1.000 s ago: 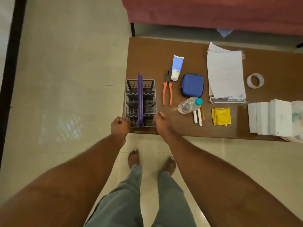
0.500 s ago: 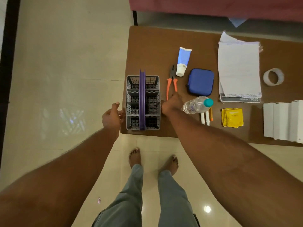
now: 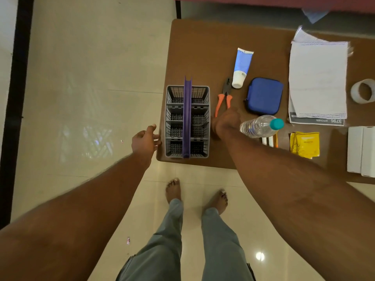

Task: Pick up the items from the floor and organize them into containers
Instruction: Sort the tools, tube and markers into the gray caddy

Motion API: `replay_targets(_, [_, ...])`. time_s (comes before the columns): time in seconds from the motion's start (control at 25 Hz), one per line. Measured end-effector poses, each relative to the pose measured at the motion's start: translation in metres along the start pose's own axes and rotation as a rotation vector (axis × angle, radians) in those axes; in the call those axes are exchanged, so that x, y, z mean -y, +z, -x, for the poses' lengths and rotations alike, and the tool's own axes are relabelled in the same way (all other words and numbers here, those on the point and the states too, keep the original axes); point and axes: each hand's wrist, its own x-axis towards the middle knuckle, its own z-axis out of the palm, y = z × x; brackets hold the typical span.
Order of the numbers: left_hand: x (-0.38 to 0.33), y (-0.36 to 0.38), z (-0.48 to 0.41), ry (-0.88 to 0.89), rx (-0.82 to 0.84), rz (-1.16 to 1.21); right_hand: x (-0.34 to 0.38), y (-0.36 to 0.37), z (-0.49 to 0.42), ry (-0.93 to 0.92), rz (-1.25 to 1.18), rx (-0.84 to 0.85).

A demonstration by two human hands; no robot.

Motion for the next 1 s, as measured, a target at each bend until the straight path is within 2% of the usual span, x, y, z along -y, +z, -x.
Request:
replay_targets(0.24, [-0.018,-0.001,0.017,0.013,0.015,-0.138,0.009,-0.016,0.023,0.082,-0.099,0.081])
replay_targets(0.4, [-0.037,-0.007,0.032,0.008,0.007,-0.173,0.033,-0.046,0.048,0.219,-0.369,0.236])
replay_targets(0.48, [-0.042,-0.008,0.041,0.011,0.021,-0.199,0.042,-0.068,0.064,0.214,-0.383,0.278])
replay_targets(0.6, [-0.056,-0.005,0.064,0.033,0.022,-0.248,0.054,-0.099,0.083,0.166,-0.398,0.242])
replay_targets(0.76, [-0.079,-0.003,0.096,0.086,-0.001,-0.384,0.073,-0.135,0.111,0.082,-0.257,0.288])
replay_targets(1.0, [-0.115,-0.005,0.115,0.159,0.005,-0.389,0.089,-0.156,0.12,0.007,0.088,0.457])
